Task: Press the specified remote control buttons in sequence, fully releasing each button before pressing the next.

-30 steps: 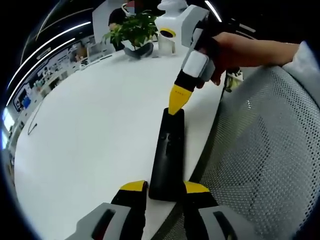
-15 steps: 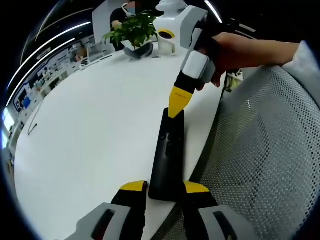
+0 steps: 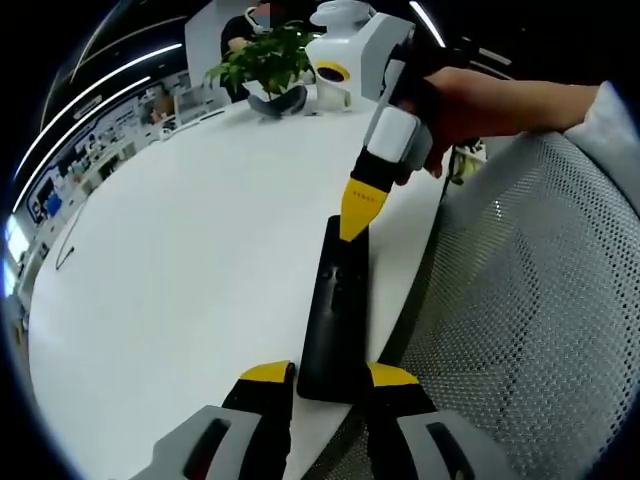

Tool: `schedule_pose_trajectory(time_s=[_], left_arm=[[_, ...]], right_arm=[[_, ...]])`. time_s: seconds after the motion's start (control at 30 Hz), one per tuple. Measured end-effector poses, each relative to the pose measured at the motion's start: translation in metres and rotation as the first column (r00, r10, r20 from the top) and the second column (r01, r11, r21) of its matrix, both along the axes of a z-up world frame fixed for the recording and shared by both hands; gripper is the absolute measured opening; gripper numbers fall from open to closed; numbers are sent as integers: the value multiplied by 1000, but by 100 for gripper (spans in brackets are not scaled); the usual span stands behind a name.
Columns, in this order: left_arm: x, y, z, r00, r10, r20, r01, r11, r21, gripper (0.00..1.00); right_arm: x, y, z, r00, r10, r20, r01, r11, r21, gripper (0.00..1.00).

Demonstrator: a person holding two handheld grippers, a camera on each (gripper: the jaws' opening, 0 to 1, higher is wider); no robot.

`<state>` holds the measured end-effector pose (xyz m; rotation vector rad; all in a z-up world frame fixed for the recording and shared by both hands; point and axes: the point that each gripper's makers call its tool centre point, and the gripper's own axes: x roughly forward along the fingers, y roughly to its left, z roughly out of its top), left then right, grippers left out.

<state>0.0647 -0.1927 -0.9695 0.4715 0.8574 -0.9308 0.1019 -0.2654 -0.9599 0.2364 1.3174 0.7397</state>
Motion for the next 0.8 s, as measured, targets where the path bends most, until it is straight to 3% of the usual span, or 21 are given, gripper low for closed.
schedule_pose_trajectory(time_s=[0.47,0.8], left_arm=[[-1,1,0,1000,-2,0,2,1000,-3,27],[0,1,0,1000,-2,2,2,1000,-6,27]], right_arm=[[-1,-1,0,995,-72,-65,74,997,35,0],[0,0,0,995,-80,-61,82,996,27,0]])
